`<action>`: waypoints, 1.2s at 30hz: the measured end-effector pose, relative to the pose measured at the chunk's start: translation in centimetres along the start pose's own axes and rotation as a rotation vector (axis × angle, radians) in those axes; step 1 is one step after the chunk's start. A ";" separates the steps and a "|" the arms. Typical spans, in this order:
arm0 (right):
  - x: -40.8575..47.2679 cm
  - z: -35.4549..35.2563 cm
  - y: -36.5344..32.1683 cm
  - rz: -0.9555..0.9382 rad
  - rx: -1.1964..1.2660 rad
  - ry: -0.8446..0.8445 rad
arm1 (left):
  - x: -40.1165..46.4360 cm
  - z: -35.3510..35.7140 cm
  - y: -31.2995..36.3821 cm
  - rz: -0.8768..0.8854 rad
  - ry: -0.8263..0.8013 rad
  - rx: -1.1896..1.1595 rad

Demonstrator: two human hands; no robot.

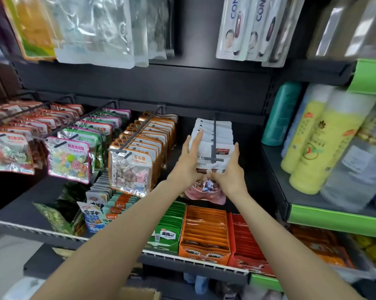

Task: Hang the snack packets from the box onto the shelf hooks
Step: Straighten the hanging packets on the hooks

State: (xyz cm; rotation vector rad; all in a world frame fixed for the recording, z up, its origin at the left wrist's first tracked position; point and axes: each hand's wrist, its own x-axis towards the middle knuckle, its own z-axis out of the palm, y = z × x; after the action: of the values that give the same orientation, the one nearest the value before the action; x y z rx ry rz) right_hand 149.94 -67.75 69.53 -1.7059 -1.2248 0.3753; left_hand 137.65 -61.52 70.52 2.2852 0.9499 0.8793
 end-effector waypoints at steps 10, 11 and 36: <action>0.4 -2.4 0.0 0.070 0.077 -0.192 | 0.2 -3.3 2.5 -0.162 0.105 -0.308; 0.3 -2.8 -0.4 0.114 0.113 -0.216 | 0.8 -3.9 2.9 -0.184 0.136 -0.306; 10.6 -3.9 -3.7 0.009 -0.231 -0.291 | 10.3 -4.2 2.3 -0.247 -0.199 0.140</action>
State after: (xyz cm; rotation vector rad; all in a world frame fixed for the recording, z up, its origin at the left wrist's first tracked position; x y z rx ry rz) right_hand 155.32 -60.67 77.35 -1.9016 -1.5198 0.5180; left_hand 141.19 -54.32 78.61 2.2556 1.2020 0.4852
